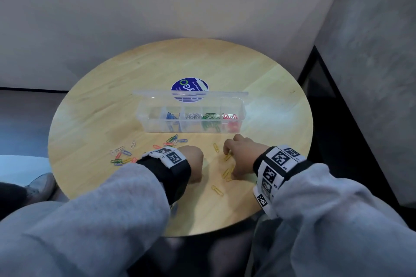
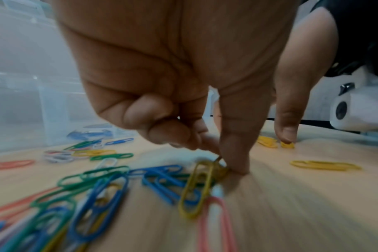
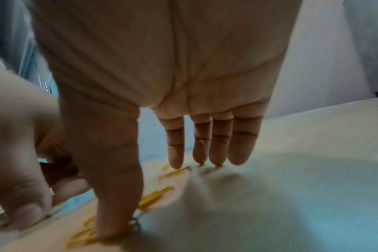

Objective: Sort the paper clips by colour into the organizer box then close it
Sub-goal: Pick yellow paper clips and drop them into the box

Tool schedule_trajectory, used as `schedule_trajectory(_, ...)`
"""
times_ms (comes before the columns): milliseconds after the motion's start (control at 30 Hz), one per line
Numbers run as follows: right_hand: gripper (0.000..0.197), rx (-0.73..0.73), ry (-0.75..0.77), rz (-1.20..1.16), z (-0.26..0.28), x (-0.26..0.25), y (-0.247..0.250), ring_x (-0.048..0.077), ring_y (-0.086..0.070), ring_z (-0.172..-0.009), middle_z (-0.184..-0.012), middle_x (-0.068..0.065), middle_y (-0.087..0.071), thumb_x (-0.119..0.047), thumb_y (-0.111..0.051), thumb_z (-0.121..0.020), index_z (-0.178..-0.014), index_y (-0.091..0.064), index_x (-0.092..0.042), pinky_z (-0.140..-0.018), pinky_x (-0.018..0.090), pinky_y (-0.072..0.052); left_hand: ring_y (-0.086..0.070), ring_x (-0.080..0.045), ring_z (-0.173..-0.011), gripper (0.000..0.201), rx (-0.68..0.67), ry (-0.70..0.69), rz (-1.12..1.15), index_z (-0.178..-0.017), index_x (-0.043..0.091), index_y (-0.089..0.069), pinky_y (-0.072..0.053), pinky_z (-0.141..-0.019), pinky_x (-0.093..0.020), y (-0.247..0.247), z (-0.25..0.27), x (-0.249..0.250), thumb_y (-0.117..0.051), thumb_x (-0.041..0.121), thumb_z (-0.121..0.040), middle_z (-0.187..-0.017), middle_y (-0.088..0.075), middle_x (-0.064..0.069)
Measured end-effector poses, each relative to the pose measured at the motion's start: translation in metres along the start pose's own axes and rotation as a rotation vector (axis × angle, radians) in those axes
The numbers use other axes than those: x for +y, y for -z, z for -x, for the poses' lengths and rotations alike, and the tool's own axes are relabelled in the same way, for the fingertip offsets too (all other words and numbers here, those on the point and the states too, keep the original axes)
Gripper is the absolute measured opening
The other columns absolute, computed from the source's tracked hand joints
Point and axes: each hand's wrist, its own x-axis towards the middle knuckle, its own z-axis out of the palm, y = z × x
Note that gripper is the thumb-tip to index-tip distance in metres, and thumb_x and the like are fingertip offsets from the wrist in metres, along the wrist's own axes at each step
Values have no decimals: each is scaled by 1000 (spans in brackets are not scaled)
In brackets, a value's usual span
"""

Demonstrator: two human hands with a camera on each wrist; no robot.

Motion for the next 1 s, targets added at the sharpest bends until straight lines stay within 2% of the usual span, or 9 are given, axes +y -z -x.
schedule_trajectory(67,41,4,27,-10,-1,1,0,18,-46,-98,-117,-1,-44,-26,-72,-74,-107,-46,-25,-90,33,-48,-64,-23,-87,25,7,-11,44,-100,11,-70,-46,-68,-27,0,2,-2,-58,14,-78,-99,-71,-6)
schedule_trajectory(133,32,-4,35,-16,-1,2,1,16,-47,-90,-109,-3,-45,-27,-70,-76,-96,-45,-26,-85,31,-48,-60,-20,-78,19,39,-49,121,-90,14,-70,-45,-64,-24,0,5,-4,-55,13,-77,-86,-69,-2)
schedule_trajectory(200,34,-9,29,-16,0,1,1,16,-48,-89,-105,-4,-44,-30,-72,-74,-94,-45,-27,-82,31,-48,-55,-15,-67,10,64,-111,206,-76,21,-62,-42,-59,-21,0,7,-4,-55,14,-77,-68,-60,5)
schedule_trajectory(300,38,-2,30,9,1,-2,-1,16,-47,-88,-101,-5,-41,-29,-75,-72,-93,-44,-27,-84,33,-49,-51,-12,-66,15,88,-204,260,-66,23,-53,-39,-56,-21,-3,7,-2,-60,18,-78,-63,-53,10)
schedule_trajectory(433,29,-18,34,11,3,-4,-3,16,-48,-87,-97,-5,-44,-26,-72,-77,-91,-46,-25,-80,29,-46,-48,-10,-64,11,77,-280,277,-74,25,-56,-35,-53,-19,-10,6,5,-66,21,-79,-63,-51,10)
schedule_trajectory(600,13,-56,13,-32,4,-4,-3,15,-51,-82,-74,-10,-47,-22,-67,-81,-86,-55,-22,-72,25,-41,-50,-13,-77,20,73,-294,281,-94,23,-62,-34,-56,-19,-17,6,13,-72,24,-77,-78,-54,10)
schedule_trajectory(767,7,-79,18,-27,9,-5,-1,15,-52,-82,-86,-4,-57,-21,-64,-84,-87,-57,-21,-72,25,-42,-53,-17,-83,27,99,-266,179,-100,22,-61,-43,-73,-25,-25,7,18,-72,27,-76,-96,-61,3)
schedule_trajectory(900,5,-71,11,4,12,-5,-1,17,-55,-79,-89,0,-63,-17,-59,-83,-87,-62,-19,-71,27,-47,-51,-17,-84,25,130,-256,142,-102,20,-63,-39,-71,-23,-24,4,21,-69,26,-79,-104,-64,1)
schedule_trajectory(1000,10,-57,-30,15,13,-3,0,18,-57,-77,-87,0,-65,-15,-58,-80,-87,-64,-19,-72,29,-51,-57,-22,-94,33,150,-186,119,-107,16,-62,-37,-71,-24,-20,5,24,-71,29,-78,-107,-63,-2)
